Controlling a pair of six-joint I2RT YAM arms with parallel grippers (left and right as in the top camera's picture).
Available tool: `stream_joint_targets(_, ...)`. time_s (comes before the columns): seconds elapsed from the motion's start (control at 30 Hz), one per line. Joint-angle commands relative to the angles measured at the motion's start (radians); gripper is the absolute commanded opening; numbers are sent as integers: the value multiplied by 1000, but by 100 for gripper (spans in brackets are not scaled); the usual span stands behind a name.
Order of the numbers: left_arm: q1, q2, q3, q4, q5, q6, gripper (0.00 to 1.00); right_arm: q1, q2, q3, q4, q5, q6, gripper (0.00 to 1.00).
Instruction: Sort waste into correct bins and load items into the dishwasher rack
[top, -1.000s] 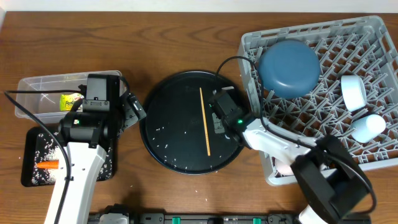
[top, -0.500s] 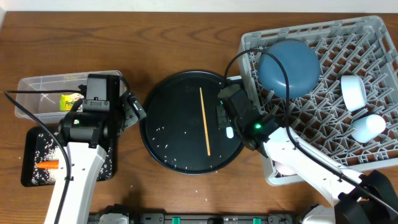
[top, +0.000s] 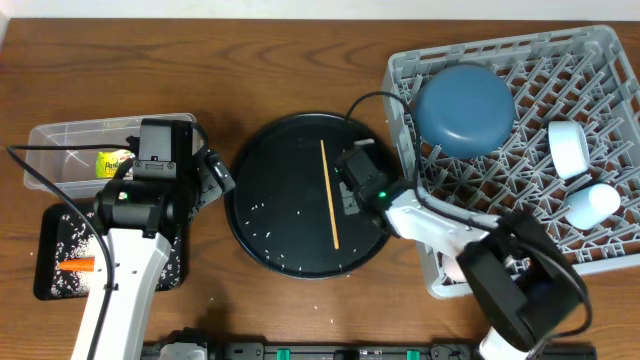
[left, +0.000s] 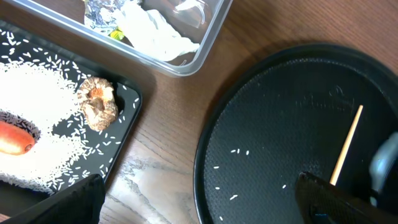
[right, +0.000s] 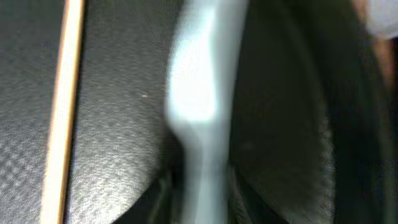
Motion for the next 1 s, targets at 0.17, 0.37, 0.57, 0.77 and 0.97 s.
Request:
stream_joint_targets(0.17, 5, -3, 16, -5, -16, 2, 98, -3, 129, -3, -7, -49, -3, 1)
stream_joint_targets(0.37, 5, -3, 16, -5, -16, 2, 98, -3, 76, -3, -3, -50, -4, 1)
stream_joint_targets(0.57, 5, -3, 16, -5, -16, 2, 98, -9, -74, -3, -1, -34, -5, 1)
stream_joint_targets(0.77, 5, -3, 16, -5, -16, 2, 98, -9, -242, -3, -56, -35, -3, 1)
stream_joint_targets(0.97, 5, -3, 16, -5, -16, 2, 98, -9, -294, -3, -202, -56, 87, 1)
